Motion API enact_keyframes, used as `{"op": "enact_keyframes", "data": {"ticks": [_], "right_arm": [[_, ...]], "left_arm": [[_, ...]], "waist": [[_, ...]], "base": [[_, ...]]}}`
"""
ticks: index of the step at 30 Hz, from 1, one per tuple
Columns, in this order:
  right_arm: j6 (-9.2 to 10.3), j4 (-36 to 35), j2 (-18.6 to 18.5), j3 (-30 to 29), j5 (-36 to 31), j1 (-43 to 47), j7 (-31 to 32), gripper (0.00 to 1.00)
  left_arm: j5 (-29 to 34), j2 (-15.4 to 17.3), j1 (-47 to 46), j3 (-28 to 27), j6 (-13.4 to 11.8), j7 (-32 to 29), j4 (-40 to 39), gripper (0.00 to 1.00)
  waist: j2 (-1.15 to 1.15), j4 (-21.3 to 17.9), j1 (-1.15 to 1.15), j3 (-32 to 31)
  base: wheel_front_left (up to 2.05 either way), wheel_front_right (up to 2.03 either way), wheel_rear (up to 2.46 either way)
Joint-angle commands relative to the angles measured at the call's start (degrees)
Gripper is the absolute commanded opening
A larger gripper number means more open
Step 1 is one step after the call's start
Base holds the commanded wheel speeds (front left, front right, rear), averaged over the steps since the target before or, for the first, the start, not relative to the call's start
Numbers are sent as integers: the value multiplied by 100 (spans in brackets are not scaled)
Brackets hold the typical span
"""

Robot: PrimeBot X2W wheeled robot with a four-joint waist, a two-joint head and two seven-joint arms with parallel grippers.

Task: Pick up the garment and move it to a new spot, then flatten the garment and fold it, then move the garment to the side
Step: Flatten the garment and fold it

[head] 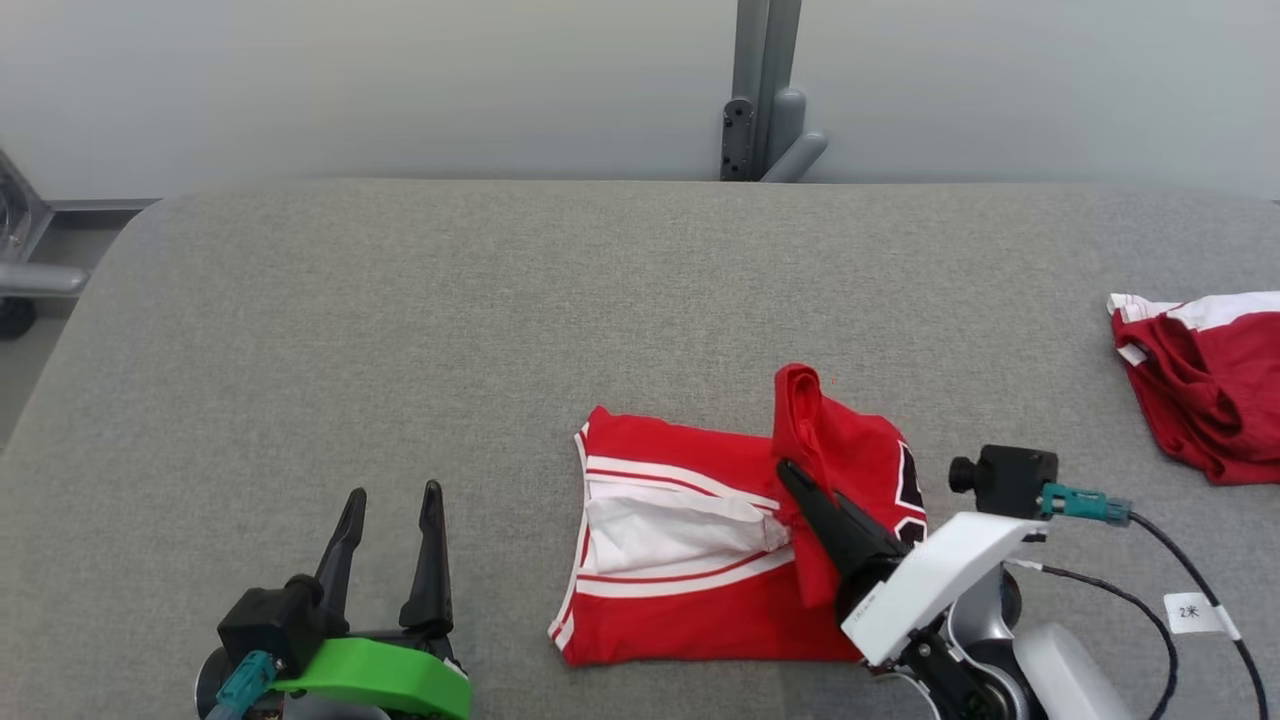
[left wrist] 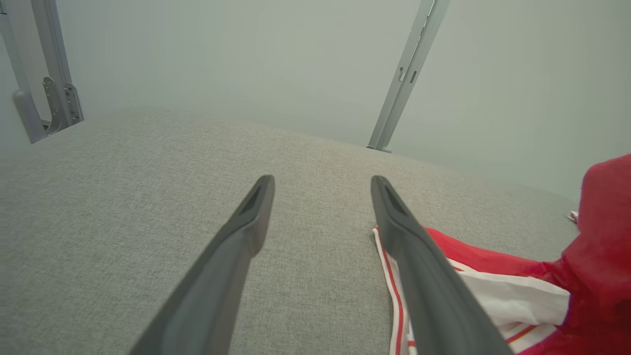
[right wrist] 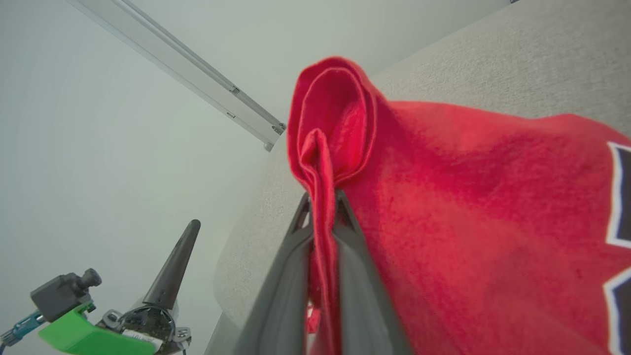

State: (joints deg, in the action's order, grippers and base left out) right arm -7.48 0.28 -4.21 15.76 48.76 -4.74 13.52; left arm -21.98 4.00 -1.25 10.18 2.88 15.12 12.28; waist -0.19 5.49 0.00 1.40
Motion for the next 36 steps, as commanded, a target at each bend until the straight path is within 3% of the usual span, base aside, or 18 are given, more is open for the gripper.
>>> {"op": "enact_keyframes", "data": {"ticks": [1,26,28,29,30,36], "right_arm": [[0,130,28,104,40,-143,-79,0],[0,3173,128,1818,649,-1862,-1229,0],[0,3368,127,1960,728,-1966,-1322,37],[0,3434,128,2030,784,-2014,-1370,79],[0,3484,128,2104,834,-2060,-1419,100],[0,3579,124,2478,1057,-2295,-1672,100]], "left_arm": [[13,-5,-95,9,22,0,19,100],[-19,-66,-314,208,67,0,114,100],[-28,-70,-312,213,60,0,122,100],[-33,-72,-311,207,63,0,131,100],[-34,-75,-312,203,65,0,136,100],[-17,-87,-268,164,38,0,119,100]], "waist": [[19,142,0,-15],[19,837,0,164],[19,870,0,163],[19,882,0,162],[19,889,0,160],[19,844,0,153]], "base": [[0,0,0],[0,0,0],[0,0,0],[0,0,0],[0,0,0],[0,0,0]]}}
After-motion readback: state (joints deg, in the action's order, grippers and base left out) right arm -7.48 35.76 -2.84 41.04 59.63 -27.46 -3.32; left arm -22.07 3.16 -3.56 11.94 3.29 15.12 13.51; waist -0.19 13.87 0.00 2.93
